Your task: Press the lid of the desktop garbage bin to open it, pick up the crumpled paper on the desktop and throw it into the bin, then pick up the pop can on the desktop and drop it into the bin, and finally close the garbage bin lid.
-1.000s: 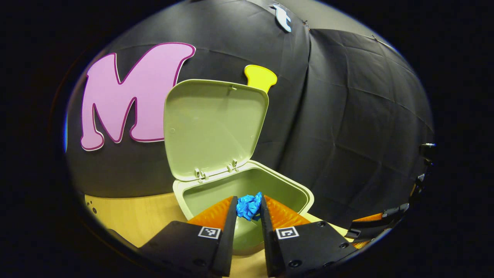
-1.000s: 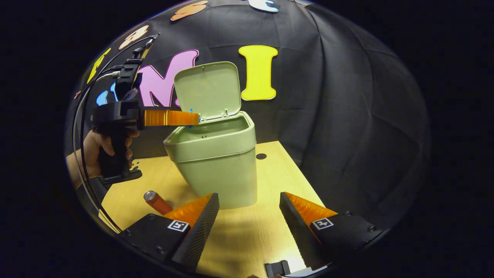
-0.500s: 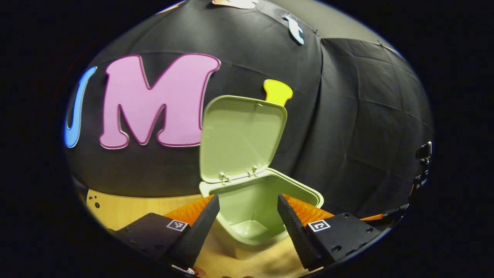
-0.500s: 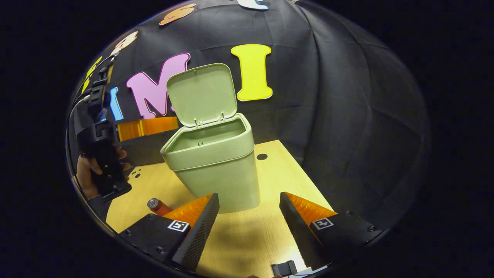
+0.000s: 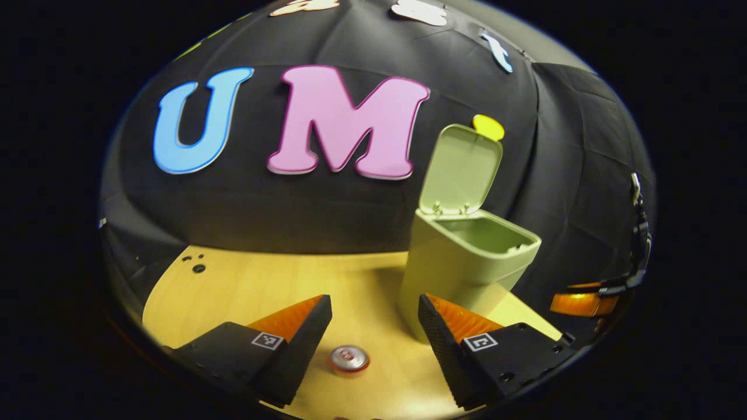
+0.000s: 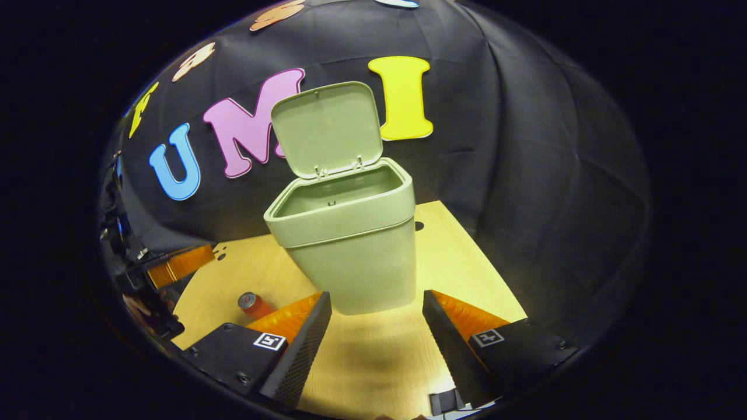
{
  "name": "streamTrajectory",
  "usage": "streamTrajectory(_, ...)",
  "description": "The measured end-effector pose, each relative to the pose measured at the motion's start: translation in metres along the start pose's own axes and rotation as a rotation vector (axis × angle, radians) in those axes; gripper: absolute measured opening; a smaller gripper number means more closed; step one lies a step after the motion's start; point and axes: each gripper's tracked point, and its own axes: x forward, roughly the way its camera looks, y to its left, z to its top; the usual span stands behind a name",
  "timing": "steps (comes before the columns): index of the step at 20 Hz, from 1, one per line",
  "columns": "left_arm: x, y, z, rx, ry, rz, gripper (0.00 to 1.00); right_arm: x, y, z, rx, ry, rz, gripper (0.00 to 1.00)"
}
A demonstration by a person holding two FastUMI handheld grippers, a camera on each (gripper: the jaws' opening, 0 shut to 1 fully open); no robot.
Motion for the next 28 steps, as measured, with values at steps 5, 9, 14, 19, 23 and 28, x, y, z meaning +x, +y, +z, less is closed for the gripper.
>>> streamTrajectory(5, -0.012, 0.025, -0.063, -0.036, 0.07, 0.038, 0.96, 0.004, 0.018, -0.008, -0.029, 0.033, 0.024, 0.99)
streamTrajectory(9, -0.023, 0.041, -0.093, -0.052, 0.096, 0.063, 0.96, 0.011, 0.043, -0.022, -0.087, 0.048, 0.069, 0.99)
streamTrajectory(14, -0.051, 0.079, -0.14, -0.074, 0.158, 0.134, 0.96, 0.028, 0.106, -0.059, -0.213, 0.078, 0.187, 0.99)
streamTrajectory(19, -0.08, 0.121, -0.167, -0.112, 0.197, 0.199, 0.96, 0.059, 0.191, -0.105, -0.346, 0.098, 0.349, 0.99)
streamTrajectory(23, -0.092, 0.154, -0.174, -0.152, 0.201, 0.263, 0.96, 0.084, 0.232, -0.143, -0.434, 0.11, 0.423, 1.0)
streamTrajectory(28, -0.101, 0.175, -0.177, -0.177, 0.202, 0.307, 0.96, 0.131, 0.249, -0.173, -0.472, 0.137, 0.449, 0.98)
